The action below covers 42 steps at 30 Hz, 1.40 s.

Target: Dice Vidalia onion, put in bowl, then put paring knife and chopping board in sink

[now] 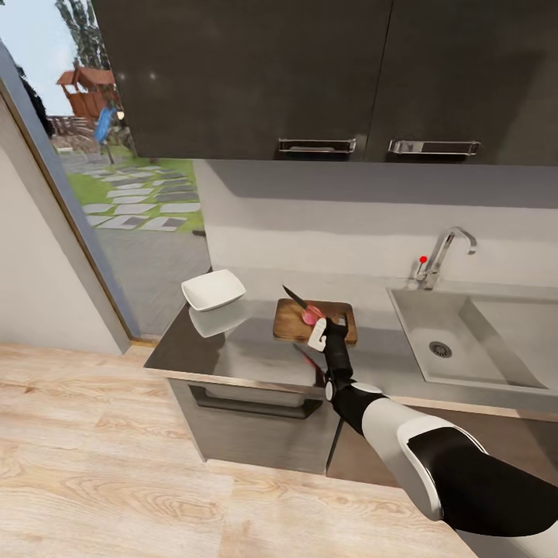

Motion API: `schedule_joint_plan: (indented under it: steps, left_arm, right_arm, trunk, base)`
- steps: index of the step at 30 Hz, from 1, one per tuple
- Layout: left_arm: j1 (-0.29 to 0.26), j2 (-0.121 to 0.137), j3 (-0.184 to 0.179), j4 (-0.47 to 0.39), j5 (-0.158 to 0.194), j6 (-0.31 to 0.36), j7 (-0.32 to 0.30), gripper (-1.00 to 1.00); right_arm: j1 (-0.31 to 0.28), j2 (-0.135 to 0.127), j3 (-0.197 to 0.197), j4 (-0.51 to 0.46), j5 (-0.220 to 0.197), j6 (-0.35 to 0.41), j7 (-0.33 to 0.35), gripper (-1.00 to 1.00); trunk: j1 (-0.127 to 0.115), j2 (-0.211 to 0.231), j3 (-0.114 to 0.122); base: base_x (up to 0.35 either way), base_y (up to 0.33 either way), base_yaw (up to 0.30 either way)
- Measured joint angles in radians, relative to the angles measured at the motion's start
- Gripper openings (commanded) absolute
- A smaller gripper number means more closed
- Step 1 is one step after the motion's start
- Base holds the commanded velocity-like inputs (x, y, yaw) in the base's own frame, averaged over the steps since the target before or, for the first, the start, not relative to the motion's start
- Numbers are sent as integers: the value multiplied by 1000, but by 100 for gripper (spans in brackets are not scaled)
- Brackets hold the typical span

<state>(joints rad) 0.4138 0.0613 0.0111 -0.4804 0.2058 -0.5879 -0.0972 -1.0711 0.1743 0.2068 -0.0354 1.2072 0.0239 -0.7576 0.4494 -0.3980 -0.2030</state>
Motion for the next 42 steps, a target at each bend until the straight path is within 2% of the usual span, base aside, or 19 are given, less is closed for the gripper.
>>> schedule_joint_plan:
  steps: [21, 34, 42]
  left_arm:
    - [0, -1, 0, 0, 0, 0, 0, 100]
    - [0, -2, 0, 2, 0, 0, 0, 100]
    - [0, -3, -1, 2, 0, 0, 0, 100]
  right_arm:
    - [0, 0, 0, 8, -1, 10, 2, -100]
    - [0, 0, 1, 9, -1, 11, -1, -100]
    - [0, 0, 2, 8, -1, 11, -4, -100]
  trunk:
    - [0, 0, 0]
    - [0, 0, 0]
    - [0, 0, 0]
  base:
    - [35, 0, 0]
    - [-29, -3, 0]
    - [-108, -119, 0]
